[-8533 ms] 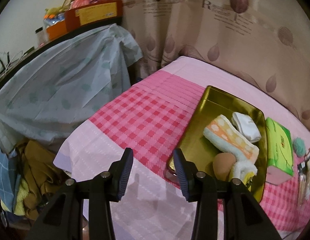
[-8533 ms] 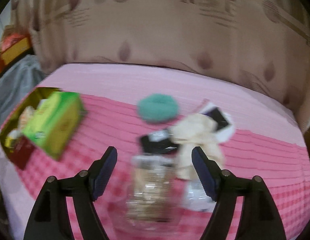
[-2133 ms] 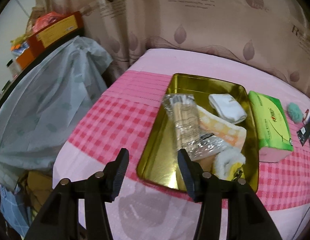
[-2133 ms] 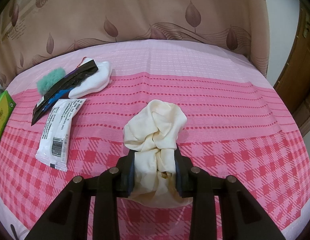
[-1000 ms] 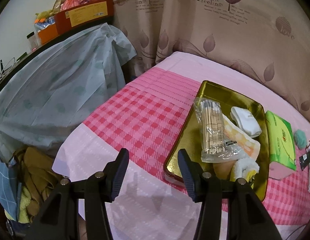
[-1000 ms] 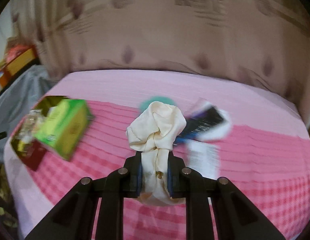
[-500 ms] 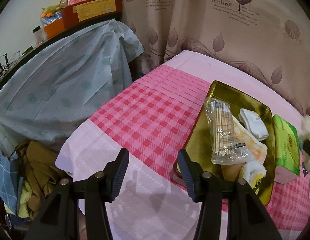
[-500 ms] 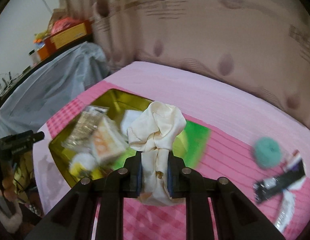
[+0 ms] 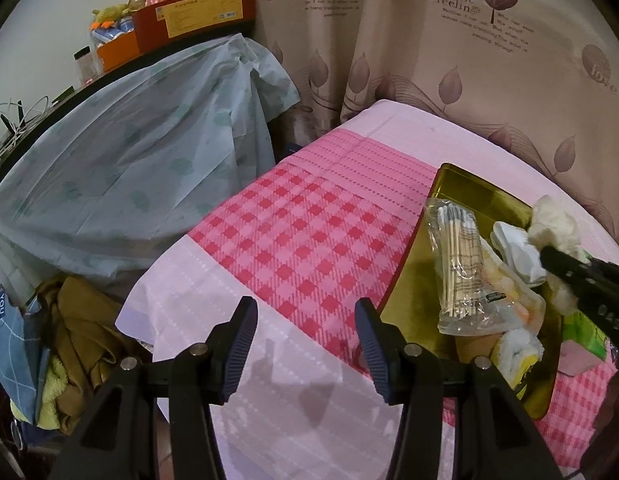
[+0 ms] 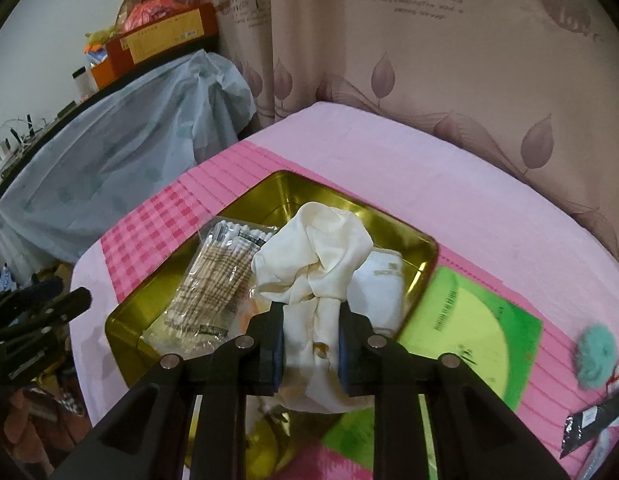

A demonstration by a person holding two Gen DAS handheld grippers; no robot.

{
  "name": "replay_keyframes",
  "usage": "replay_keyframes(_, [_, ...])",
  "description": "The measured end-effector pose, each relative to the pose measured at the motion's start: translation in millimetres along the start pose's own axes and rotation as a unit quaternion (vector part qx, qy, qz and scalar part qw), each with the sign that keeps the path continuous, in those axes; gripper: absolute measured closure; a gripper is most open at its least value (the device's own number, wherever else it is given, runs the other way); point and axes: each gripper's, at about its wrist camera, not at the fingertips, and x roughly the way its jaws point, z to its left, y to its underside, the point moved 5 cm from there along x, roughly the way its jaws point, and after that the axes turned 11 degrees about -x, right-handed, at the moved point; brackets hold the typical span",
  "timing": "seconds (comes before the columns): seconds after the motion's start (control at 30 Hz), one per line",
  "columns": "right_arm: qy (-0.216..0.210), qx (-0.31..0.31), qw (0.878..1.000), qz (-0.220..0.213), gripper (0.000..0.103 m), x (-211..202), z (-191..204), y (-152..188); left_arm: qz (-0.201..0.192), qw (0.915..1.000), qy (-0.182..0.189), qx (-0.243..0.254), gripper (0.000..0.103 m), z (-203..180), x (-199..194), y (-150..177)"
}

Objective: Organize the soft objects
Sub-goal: 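Carry the cream scrunchie into the gold tin and open the right gripper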

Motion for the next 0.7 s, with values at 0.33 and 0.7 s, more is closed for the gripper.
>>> replay_keyframes(0.33, [-0.005,0.002,1.0,-0.001,0.047,18.7,9.2,-4.6,-0.005,1.0,-0.007,0.002,0.051,0.0,1.0,-0.9])
replay_keyframes(0.7, [-0.004,0.007,0.999,-0.034,0.029,-7.7,6.4,-3.0,-0.01,0.9999,-0.008,0.006,0.051,-0.1,0.0,-2.6])
